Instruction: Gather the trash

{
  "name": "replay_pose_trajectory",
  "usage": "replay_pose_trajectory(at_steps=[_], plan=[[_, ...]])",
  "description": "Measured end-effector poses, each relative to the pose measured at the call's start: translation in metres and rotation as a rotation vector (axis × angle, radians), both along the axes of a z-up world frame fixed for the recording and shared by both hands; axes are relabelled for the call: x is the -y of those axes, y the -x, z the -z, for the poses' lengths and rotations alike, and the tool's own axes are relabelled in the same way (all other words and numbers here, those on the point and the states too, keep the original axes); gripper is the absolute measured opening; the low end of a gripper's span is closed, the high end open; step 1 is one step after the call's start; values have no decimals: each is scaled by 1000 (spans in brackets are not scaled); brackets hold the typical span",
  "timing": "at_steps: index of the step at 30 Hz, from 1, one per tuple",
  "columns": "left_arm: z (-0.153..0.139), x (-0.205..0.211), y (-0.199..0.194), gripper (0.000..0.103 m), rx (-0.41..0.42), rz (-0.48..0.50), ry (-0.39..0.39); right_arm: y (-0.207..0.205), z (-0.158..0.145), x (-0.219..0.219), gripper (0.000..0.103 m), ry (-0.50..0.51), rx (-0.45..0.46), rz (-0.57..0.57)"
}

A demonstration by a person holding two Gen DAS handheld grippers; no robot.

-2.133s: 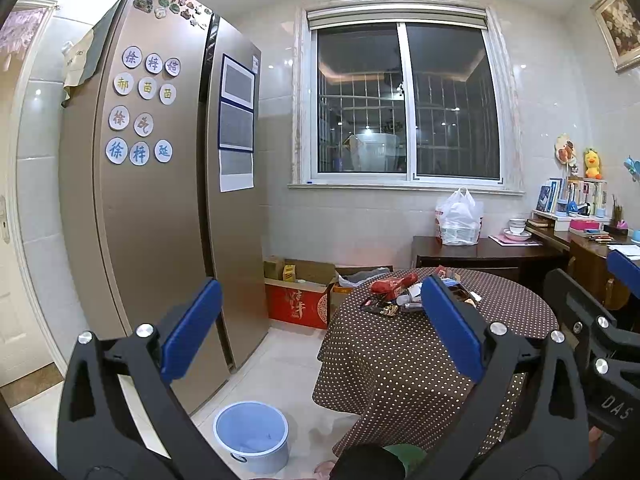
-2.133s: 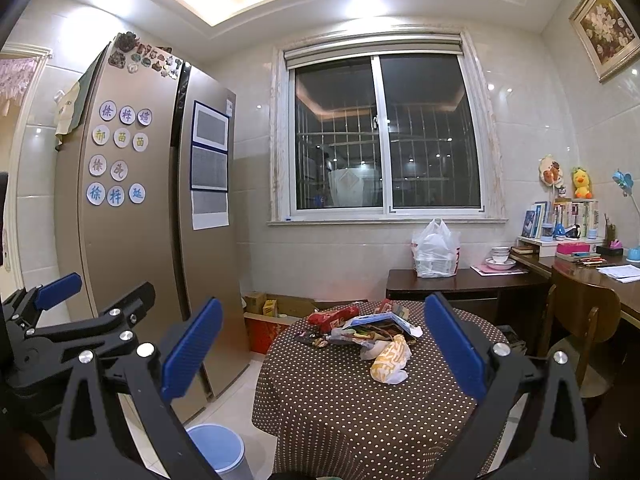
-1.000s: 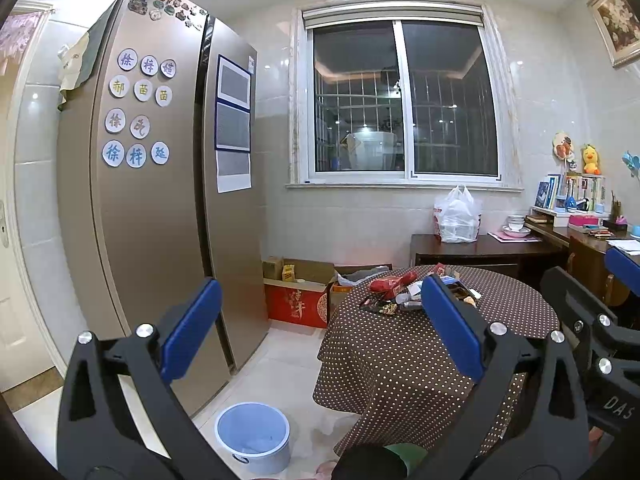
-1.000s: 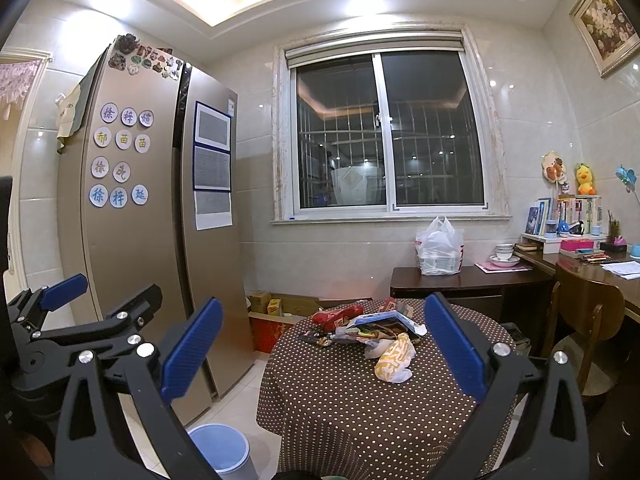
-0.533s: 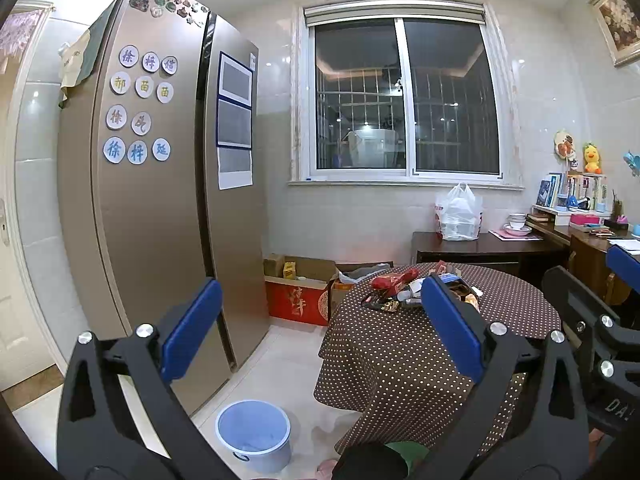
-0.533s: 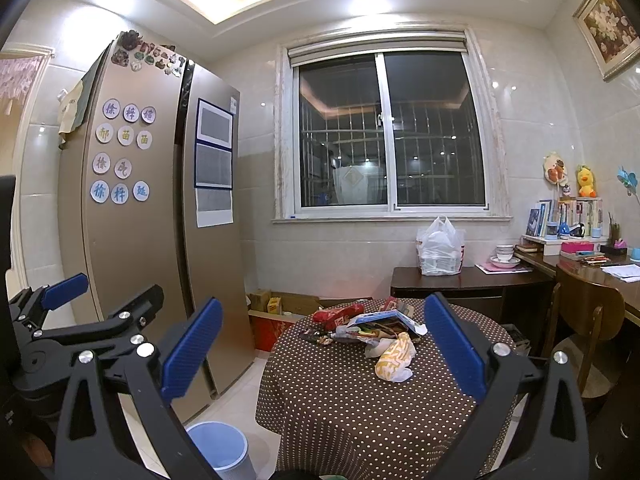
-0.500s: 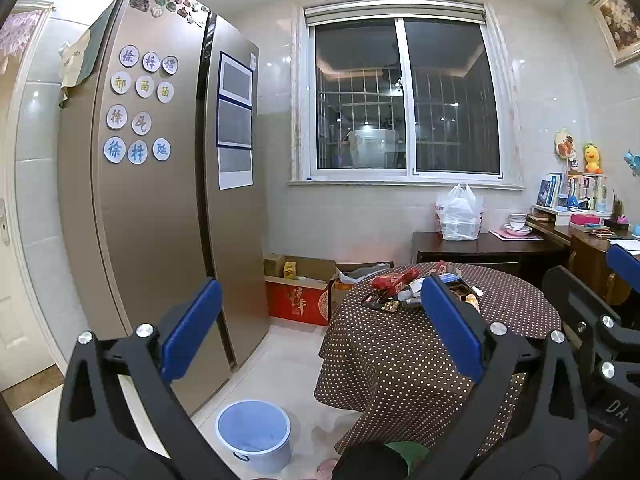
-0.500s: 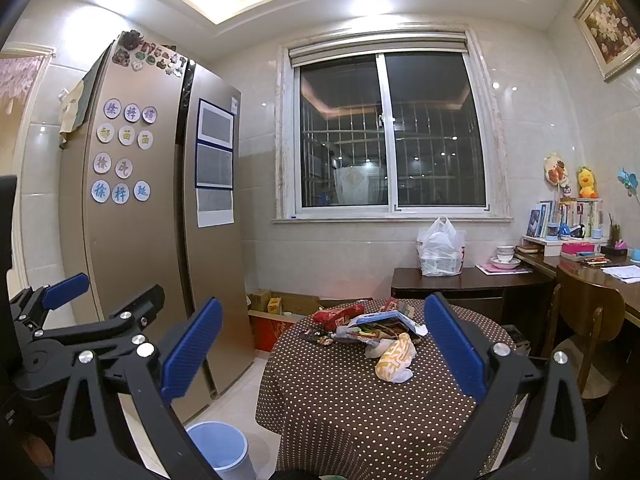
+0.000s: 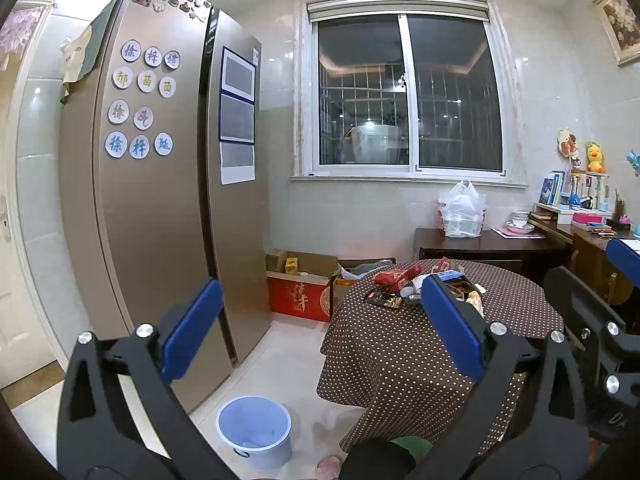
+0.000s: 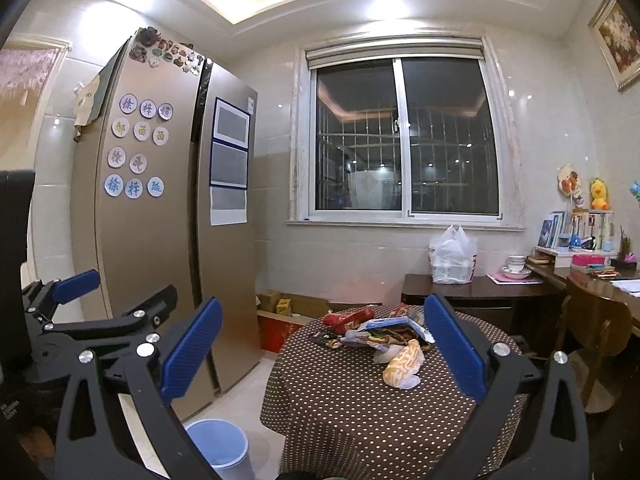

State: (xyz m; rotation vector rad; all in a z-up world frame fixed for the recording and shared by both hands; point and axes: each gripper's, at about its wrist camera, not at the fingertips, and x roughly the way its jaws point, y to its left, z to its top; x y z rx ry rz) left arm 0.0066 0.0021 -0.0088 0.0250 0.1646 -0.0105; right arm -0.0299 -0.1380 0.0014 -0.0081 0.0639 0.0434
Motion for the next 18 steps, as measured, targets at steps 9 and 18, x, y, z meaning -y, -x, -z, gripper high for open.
replay_pose_trajectory(at_steps=[9,18], plan=[[1,-1,-5,97,-10,5,0,1,1,0,99,6,11,10],[4,1,-12,97,-25,5,-8,-8,6,1,99,-4,-11,2]])
